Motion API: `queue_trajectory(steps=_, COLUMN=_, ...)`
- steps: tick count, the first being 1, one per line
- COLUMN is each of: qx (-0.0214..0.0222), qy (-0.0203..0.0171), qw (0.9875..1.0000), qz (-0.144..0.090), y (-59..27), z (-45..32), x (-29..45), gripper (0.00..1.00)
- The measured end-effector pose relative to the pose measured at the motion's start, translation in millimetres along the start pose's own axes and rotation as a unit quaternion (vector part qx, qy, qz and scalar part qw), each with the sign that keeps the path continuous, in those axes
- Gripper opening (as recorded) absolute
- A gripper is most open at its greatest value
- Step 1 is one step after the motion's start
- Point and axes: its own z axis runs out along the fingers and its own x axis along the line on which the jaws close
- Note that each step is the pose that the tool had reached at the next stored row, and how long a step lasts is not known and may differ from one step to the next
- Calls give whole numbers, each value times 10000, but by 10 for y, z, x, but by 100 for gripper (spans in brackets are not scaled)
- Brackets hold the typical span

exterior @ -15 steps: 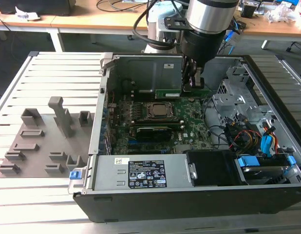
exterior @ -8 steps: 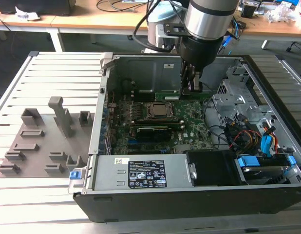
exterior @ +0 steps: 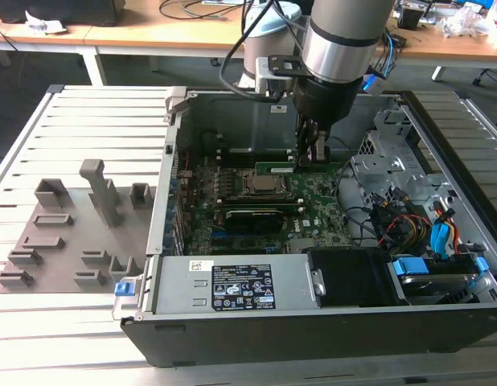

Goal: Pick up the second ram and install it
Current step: 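Insert the second ram into the second slot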

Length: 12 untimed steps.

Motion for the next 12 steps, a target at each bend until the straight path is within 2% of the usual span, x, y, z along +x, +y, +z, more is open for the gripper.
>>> queue_trajectory(steps=4, qx=0, qy=-1, qw=10000, qz=1, y=2, z=68, x=3, gripper=14)
queue_trajectory(steps=7, qx=0, qy=0, qw=10000, qz=1, y=89, z=113, x=-4, gripper=14)
queue_trajectory(steps=10, qx=0, qy=0, qw=10000, qz=1, y=228, z=136, x=-1, gripper=14)
queue_trajectory(steps=12, qx=0, qy=0, qw=10000, qz=0, y=242, z=145, x=-3, gripper=14)
